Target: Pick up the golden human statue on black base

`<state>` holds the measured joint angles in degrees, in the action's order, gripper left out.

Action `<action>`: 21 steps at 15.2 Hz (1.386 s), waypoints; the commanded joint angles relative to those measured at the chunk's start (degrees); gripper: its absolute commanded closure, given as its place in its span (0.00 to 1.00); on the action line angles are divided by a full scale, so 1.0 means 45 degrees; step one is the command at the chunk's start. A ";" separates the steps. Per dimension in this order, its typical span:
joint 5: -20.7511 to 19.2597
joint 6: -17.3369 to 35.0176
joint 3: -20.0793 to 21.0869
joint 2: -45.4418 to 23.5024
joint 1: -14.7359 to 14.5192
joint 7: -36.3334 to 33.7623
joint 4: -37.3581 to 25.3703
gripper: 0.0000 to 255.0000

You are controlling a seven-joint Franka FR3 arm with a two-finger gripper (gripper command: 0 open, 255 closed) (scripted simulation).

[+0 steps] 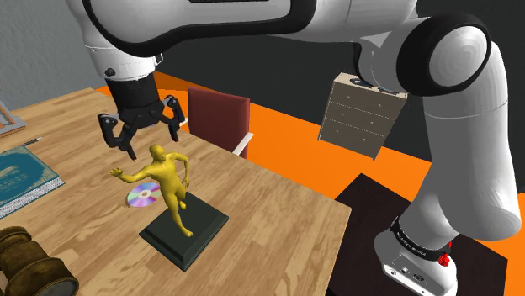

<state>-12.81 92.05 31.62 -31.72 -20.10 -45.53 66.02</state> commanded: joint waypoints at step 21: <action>-0.0117 -0.1121 -0.0029 -0.0294 -0.0342 0.0024 -0.1452 1.00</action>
<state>-13.14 88.15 31.57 -32.55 -21.25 -45.52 61.21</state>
